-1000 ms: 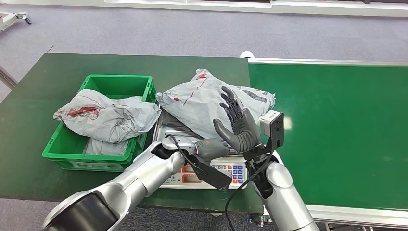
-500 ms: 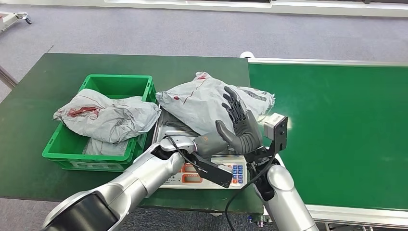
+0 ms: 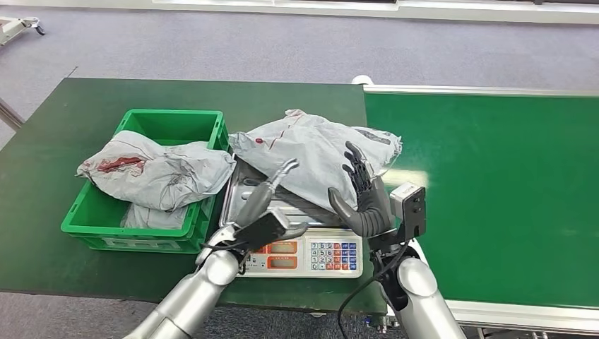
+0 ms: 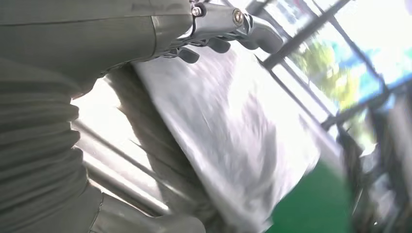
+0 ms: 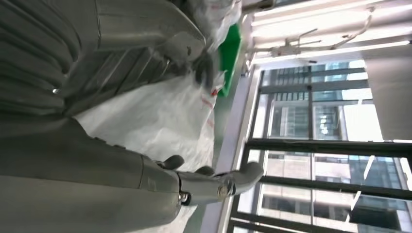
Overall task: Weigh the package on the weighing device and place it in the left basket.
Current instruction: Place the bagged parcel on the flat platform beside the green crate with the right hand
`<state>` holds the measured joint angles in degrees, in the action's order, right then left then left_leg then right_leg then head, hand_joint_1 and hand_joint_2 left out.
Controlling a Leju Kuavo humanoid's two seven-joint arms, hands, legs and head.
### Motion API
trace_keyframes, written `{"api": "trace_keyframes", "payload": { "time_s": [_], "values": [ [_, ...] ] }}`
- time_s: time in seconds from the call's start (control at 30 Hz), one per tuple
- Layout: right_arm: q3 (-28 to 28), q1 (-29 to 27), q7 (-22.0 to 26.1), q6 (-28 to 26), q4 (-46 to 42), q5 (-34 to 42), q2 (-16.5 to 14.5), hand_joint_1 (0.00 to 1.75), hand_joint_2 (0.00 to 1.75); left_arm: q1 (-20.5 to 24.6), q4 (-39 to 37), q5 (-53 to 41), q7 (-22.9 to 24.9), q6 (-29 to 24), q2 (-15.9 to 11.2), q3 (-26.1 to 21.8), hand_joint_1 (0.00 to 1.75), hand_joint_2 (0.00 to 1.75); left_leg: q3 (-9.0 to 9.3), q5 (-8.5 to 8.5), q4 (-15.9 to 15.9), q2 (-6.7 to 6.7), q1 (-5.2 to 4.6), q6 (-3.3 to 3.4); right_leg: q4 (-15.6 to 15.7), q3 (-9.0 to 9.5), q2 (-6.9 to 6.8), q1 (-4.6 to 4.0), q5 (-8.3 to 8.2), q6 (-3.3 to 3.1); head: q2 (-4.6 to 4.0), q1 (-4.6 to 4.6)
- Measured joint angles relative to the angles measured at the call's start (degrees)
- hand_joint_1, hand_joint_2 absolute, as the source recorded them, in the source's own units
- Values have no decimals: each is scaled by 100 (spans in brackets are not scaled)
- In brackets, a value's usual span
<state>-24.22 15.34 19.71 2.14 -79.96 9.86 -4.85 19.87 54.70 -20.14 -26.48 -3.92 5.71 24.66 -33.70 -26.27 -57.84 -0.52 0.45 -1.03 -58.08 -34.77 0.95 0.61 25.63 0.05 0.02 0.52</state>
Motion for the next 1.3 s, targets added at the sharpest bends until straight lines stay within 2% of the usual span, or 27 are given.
{"api": "trace_keyframes", "payload": {
  "time_s": [0.13,0.3,0.5,0.6,0.7,0.83,0.93,1.1,1.3],
  "values": [
    [25,-38,13,-101,50,-158,22,0,175,-584,678,404,-33,67,35,-550,0,175,-2,0,0,-3,0,0,0,-1,-2,0,1,1,0,1],
    [31,-49,11,-336,73,-436,31,0,175,-917,1135,849,-101,157,108,-921,0,175,0,0,0,-2,0,0,0,1,-3,-1,0,0,0,1],
    [154,-96,-59,-733,73,-894,33,0,175,-1255,1514,1661,-132,534,281,-1301,0,175,-2,0,0,-9,0,0,0,1,-6,-1,1,1,0,0],
    [254,-94,-320,-1367,78,-1660,38,0,175,-1330,1660,1892,-50,677,362,-1382,0,175,-3,0,0,-9,0,0,0,1,-8,0,1,1,0,0],
    [433,27,-850,-2033,177,-2743,64,0,175,-1386,1831,2006,21,673,416,-1448,0,175,-5,0,0,-9,0,0,0,1,-8,1,0,1,0,-1],
    [786,902,-1412,-2330,1246,-4055,199,0,175,-1435,2048,2101,15,576,440,-1489,0,175,-6,9,-2,2,0,10,0,-1,-3,3,-14,6,0,1],
    [989,1754,-1558,-2298,2397,-4494,287,0,175,-1439,2152,2161,-4,534,455,-1489,0,175,-9,24,-3,-3,-1,16,0,0,-9,4,-25,10,0,-1],
    [1023,2774,-1959,-2133,3824,-4952,299,0,175,-1439,2298,2226,-16,471,461,-1485,0,175,-8,31,-3,-7,-4,10,0,-3,-10,2,-31,7,0,1],
    [1023,3228,-2027,-2084,4571,-5016,299,0,175,-1439,2409,2225,-21,461,463,-1481,0,175,-11,31,-3,-10,-3,9,0,-6,-9,1,-30,6,0,1]
  ]
}}
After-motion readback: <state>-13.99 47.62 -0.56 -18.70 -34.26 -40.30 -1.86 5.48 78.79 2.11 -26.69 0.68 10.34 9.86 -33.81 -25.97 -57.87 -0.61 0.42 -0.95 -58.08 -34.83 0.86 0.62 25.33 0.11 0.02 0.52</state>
